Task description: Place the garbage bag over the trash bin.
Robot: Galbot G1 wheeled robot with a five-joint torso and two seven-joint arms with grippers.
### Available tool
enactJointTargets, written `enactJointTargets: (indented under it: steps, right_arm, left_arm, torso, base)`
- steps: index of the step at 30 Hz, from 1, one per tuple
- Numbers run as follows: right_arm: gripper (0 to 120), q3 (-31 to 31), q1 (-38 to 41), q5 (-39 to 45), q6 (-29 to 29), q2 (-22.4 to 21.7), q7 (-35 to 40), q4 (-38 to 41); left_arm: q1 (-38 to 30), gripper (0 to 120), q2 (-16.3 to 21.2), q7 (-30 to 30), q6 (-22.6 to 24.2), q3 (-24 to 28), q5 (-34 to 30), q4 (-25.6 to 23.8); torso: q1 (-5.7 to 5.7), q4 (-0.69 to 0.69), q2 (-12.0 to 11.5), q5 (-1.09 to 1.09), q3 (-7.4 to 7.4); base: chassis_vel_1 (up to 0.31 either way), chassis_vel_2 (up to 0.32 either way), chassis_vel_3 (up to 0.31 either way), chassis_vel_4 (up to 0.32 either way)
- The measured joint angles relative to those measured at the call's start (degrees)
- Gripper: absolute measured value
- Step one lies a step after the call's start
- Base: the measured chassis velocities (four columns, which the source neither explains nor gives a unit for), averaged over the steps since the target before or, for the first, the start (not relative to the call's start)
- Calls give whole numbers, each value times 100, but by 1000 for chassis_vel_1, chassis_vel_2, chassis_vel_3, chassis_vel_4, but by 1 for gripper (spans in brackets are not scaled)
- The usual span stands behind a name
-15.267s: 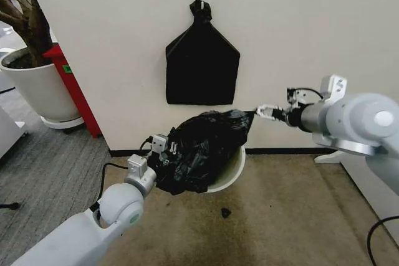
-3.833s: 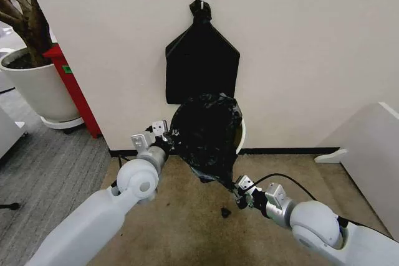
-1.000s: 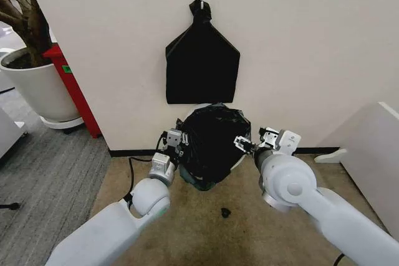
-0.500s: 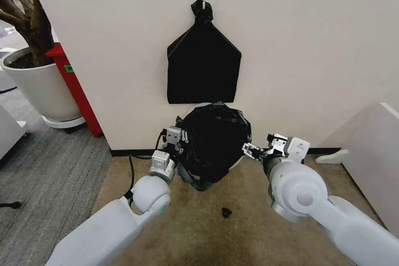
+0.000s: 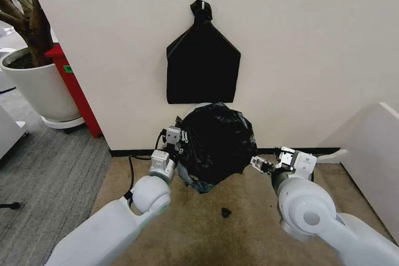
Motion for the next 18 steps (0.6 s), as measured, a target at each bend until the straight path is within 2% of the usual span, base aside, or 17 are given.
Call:
enactJointTargets:
  steps: [11,15,18]
  right_arm:
    - [100,149,-208,-145,-95,-46,-54,7]
    - [100,302,-286,-144,-222,-64,-357,-72]
    - [100,461,-378,-55,-302,-142,-858,-150]
  left_arm:
    - [349,1,218,-32,113,-149,-266,-357]
    - [492,1,301,-34,208,-308,-650,-517]
    - [649,1,400,41,247,-468,-1016,-628]
  torso:
    - [0,2,0,0,0]
    - [0,2,-1,0,-1]
    - [0,3,-1,1,-1]
  base:
    - [0,0,0,0]
    - [0,0,0,0]
    - [0,0,0,0]
